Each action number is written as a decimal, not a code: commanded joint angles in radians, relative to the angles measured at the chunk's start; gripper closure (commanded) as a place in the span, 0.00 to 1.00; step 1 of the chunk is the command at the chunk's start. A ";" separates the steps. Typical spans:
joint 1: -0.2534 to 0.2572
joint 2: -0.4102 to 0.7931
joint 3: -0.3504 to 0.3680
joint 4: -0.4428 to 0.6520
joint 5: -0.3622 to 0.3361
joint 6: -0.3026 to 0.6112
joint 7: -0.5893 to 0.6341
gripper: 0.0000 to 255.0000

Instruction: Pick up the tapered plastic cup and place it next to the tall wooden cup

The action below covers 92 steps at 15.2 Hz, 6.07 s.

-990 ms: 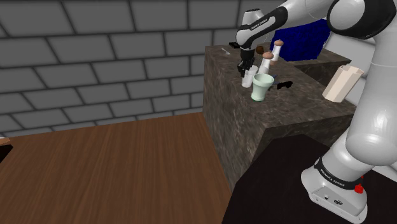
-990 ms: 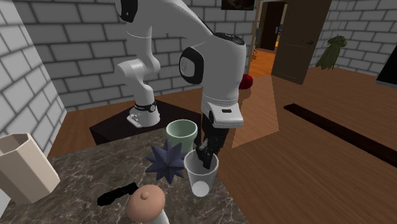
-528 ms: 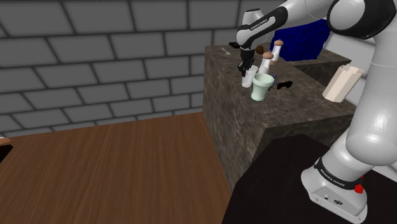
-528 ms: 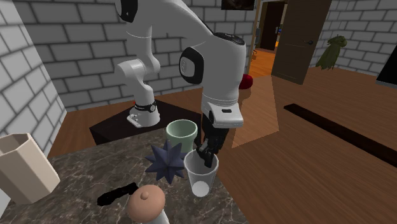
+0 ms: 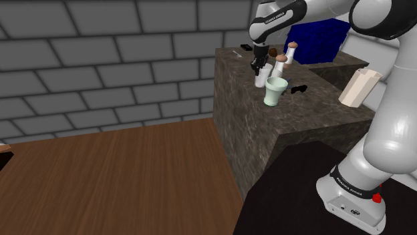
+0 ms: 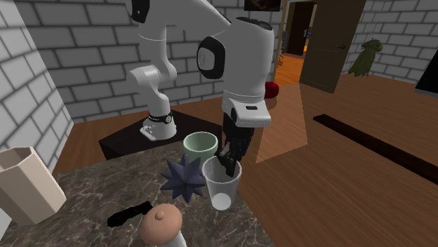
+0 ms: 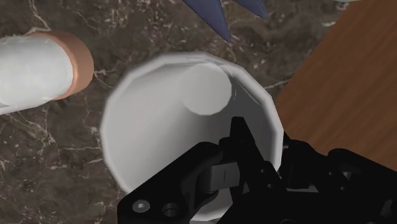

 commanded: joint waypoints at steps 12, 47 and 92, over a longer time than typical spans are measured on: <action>0.004 -0.049 -0.004 0.112 -0.010 -0.160 -0.007 1.00; -0.030 -0.189 -0.037 0.325 -0.042 -0.499 -0.097 1.00; -0.255 -0.735 -0.318 -0.432 -0.319 -0.179 -0.455 1.00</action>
